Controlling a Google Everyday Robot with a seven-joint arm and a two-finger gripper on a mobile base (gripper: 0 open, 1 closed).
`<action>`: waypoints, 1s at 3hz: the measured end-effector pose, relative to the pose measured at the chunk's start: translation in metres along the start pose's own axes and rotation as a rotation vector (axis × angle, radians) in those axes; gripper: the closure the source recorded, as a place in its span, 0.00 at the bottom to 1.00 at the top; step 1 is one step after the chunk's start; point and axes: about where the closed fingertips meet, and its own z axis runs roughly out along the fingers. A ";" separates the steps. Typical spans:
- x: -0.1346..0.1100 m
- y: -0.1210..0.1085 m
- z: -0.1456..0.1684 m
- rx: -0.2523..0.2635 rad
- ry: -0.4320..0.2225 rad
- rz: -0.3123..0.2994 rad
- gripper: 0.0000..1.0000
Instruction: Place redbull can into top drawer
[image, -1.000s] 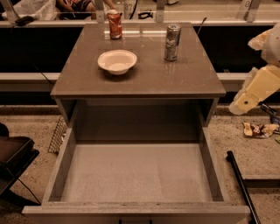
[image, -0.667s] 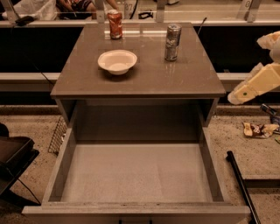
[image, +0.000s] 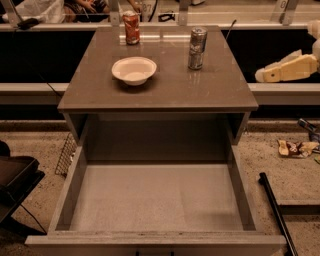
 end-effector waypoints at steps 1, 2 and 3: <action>-0.004 -0.006 0.004 0.025 -0.019 0.001 0.00; -0.004 -0.006 0.004 0.025 -0.019 0.001 0.00; -0.005 -0.019 0.045 0.036 -0.073 0.075 0.00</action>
Offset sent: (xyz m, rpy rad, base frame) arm 0.0086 -0.0025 0.0056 0.0119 -0.0316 -0.0234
